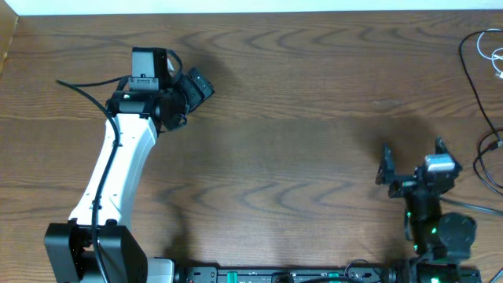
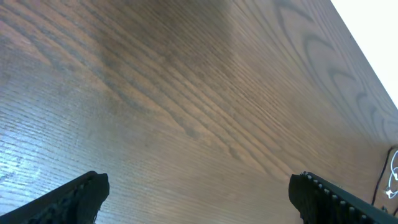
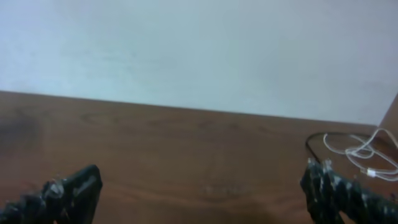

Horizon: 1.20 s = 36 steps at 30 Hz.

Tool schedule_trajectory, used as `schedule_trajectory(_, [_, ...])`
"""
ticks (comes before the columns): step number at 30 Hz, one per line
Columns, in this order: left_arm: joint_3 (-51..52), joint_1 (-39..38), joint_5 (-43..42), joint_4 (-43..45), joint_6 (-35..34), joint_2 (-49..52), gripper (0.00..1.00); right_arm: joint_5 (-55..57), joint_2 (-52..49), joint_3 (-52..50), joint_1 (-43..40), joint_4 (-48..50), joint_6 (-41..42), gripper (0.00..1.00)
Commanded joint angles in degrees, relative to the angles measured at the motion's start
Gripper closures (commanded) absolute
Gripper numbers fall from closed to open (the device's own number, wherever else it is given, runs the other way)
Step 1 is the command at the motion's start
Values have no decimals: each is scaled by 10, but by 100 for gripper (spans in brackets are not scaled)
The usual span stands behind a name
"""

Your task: Untangle cables

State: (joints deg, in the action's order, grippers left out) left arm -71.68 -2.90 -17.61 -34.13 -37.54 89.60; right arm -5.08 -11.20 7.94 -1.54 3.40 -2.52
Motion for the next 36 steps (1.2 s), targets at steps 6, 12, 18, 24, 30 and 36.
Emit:
schedule_trajectory(6, [-7, -1, 8, -1, -4, 5, 2, 0, 72, -76, -3, -10, 26, 1])
schedule_trajectory(12, [-7, -1, 8, -1, -4, 5, 2, -1, 75, -76, -3, -74, 76, 1])
schedule_trajectory(18, [-7, -1, 8, -1, -4, 5, 2, -2, 74, -76, -3, -73, 92, 1])
schedule_trajectory(24, [-7, -1, 8, -1, -4, 5, 2, -2, 74, -76, -3, -73, 92, 1])
schedule_trajectory(30, [-7, -1, 8, -1, -4, 5, 2, -2, 74, -76, -3, -73, 92, 1])
schedule_trajectory(36, [-7, 2, 76, -1, -4, 5, 2, -2, 74, -76, -3, -73, 92, 1])
